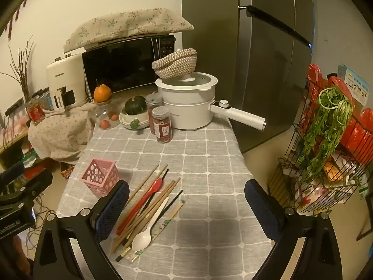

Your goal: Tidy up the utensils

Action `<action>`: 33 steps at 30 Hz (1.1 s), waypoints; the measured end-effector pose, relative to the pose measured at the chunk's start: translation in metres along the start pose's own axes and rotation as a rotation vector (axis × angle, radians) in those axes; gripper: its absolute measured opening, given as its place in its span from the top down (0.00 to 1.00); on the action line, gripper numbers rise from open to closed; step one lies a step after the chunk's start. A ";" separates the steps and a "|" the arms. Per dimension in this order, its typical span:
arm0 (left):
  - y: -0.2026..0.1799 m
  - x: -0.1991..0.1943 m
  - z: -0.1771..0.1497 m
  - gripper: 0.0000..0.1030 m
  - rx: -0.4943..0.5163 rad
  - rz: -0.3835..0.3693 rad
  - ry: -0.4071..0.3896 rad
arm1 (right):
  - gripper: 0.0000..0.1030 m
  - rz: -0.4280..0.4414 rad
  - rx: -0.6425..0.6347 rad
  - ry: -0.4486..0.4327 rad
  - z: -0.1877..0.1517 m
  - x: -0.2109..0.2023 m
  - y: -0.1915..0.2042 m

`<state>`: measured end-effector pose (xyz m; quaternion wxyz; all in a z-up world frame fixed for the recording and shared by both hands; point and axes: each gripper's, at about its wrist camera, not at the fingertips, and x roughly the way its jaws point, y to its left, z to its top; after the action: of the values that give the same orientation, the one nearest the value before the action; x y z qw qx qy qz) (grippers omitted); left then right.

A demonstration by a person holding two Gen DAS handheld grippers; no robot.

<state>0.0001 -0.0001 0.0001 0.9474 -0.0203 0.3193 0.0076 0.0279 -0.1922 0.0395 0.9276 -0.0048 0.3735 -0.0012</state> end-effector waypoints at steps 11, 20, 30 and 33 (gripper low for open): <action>0.001 0.001 0.002 0.01 -0.003 -0.004 0.000 | 0.03 -0.006 -0.010 -0.002 0.001 0.002 0.006; 0.003 0.001 -0.001 0.01 -0.002 -0.003 0.002 | 0.03 -0.006 -0.014 -0.014 0.000 -0.003 0.003; 0.005 0.002 0.000 0.01 -0.003 -0.004 0.002 | 0.03 -0.007 -0.015 -0.021 0.001 -0.004 0.004; 0.005 0.002 0.000 0.01 -0.002 -0.004 0.001 | 0.03 -0.006 -0.016 -0.021 0.001 -0.004 0.004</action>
<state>0.0010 0.0051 -0.0012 0.9472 -0.0219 0.3199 0.0062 0.0257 -0.1879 0.0434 0.9314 -0.0133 0.3637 -0.0010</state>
